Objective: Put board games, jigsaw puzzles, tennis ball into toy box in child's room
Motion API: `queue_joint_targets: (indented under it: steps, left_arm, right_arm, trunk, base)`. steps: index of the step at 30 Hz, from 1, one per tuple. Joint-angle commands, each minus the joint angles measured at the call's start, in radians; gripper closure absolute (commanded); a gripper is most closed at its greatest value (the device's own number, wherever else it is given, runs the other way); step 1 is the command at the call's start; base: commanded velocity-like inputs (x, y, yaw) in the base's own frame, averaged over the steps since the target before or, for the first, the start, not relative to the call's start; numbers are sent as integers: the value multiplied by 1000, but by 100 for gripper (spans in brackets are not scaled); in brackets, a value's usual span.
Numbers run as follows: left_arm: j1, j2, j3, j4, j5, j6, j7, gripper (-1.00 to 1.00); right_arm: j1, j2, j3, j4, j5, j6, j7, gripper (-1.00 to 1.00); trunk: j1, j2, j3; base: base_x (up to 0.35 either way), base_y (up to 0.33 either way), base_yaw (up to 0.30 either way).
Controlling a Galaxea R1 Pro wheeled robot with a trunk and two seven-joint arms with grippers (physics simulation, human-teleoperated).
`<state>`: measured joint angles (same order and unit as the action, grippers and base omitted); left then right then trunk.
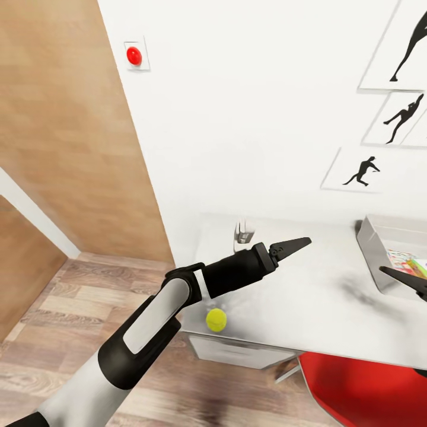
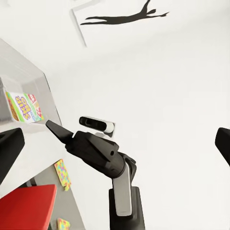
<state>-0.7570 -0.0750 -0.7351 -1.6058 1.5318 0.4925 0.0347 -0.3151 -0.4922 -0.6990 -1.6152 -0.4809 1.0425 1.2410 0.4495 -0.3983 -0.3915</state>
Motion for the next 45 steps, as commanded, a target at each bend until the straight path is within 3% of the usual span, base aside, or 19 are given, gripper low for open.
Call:
queue_joint_targets:
  steps: [1,45]
  left_arm:
    - [-1,0,0,0,8,3,4,-100]
    - [-1,1,1,0,8,3,7,-100]
  right_arm:
    - [-1,0,-1,0,1,5,3,-100]
    - [-3,5,-9,0,1,5,2,-100]
  trunk:
    - [1,-2,-1]
    - [1,-2,43]
  base:
    - [0,95,-5]
    - [0,10,-81]
